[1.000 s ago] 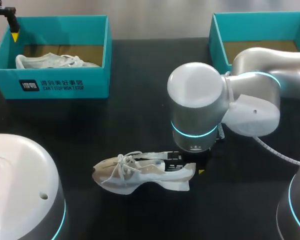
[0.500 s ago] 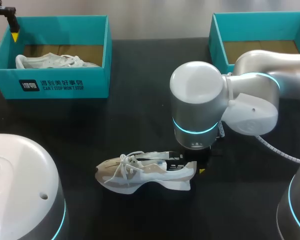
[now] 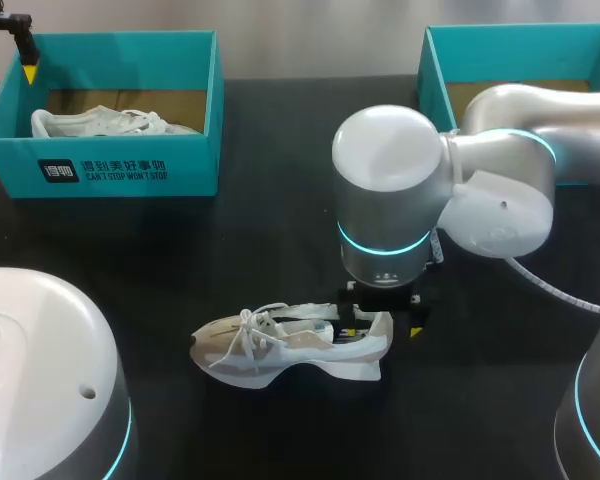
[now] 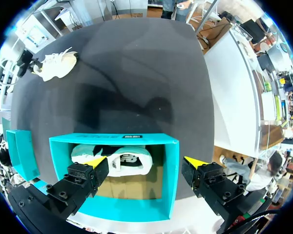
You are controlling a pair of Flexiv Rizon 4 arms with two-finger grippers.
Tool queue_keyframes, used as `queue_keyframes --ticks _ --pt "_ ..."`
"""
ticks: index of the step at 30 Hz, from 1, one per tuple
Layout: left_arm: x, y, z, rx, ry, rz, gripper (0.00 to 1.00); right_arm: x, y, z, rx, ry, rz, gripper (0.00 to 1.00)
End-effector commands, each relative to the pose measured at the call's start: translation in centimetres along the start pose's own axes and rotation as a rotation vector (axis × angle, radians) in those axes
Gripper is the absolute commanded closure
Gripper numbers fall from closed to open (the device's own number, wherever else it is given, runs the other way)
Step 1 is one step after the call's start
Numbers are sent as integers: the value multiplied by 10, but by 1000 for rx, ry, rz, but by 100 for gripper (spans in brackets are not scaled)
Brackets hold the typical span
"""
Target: Take the shoe out of the shoebox, open the shoe tongue, remove and reinsert the insole, then place the shoe into the shoebox
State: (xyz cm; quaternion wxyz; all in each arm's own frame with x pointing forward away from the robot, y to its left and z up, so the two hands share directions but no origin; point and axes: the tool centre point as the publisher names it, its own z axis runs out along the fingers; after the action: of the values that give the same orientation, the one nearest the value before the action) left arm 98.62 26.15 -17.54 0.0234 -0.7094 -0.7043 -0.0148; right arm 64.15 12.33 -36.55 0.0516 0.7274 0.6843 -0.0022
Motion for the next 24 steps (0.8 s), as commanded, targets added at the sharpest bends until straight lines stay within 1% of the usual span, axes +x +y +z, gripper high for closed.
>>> queue_keyframes --ticks 1,5,6,8,11,12,13,14,15,24 --pt "0 -2 0 -3 2 0 0 -9 -7 -32 -38 56 -8 0" --pt "0 -2 0 -3 2 0 0 -11 -9 -55 -84 136 -64 0" --pt "0 -2 0 -3 2 0 0 -13 -10 -60 -101 174 -85 0" --pt "0 -2 0 -3 2 0 0 -17 -9 -67 -119 214 -114 0" --pt "0 -2 0 -3 2 0 0 -30 -4 -74 -137 369 -162 0" --pt "0 -2 0 -3 2 0 0 -35 -2 -76 -146 453 -187 0" --pt "0 -2 0 -3 2 0 0 -39 -1 -77 -157 505 -209 0" --pt "0 -2 0 -3 2 0 0 -40 -1 -79 -157 523 -237 0" --pt "0 -2 0 -3 2 0 0 -39 -1 -81 -130 464 -258 0" --pt "0 -2 0 -3 2 0 0 -39 -1 -81 -130 464 -258 0"
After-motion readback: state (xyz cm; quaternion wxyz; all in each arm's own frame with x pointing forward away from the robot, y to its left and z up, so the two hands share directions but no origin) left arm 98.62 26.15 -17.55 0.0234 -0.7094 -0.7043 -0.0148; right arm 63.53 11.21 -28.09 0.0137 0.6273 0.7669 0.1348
